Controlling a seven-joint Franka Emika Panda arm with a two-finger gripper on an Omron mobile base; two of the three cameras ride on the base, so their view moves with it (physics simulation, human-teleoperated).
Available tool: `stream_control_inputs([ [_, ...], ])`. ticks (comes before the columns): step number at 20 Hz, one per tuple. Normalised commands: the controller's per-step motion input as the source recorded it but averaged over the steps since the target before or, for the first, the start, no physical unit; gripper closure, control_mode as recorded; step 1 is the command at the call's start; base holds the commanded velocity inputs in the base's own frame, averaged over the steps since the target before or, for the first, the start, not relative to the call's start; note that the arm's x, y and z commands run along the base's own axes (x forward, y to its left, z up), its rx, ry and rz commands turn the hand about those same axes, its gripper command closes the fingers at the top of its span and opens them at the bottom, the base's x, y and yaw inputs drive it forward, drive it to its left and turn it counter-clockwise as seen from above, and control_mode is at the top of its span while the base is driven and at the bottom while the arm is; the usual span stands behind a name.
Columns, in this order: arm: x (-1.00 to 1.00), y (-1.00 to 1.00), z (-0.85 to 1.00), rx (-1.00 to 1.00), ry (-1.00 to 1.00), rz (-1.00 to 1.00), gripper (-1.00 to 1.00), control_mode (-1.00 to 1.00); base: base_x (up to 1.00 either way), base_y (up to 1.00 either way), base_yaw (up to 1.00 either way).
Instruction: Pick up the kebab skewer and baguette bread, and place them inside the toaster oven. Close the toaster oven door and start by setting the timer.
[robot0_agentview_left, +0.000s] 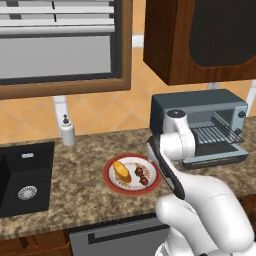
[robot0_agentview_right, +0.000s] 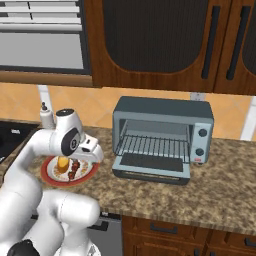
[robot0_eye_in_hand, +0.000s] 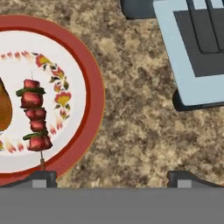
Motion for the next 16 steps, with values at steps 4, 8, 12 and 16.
stream_control_inputs([
  [4,0.28,0.61,-0.48,0.02,0.09,0.0,-1.0,-1.0,0.0,0.0,0.0],
  [8,0.27,0.27,-0.42,0.04,0.09,0.01,-1.0,-1.0,0.0,0.0,0.0],
  [12,0.29,0.28,-0.42,0.06,0.08,0.0,-1.0,-1.0,0.0,0.0,0.0],
  [16,0.13,0.33,-0.24,0.02,0.16,0.02,-1.0,-1.0,0.0,0.0,0.0],
])
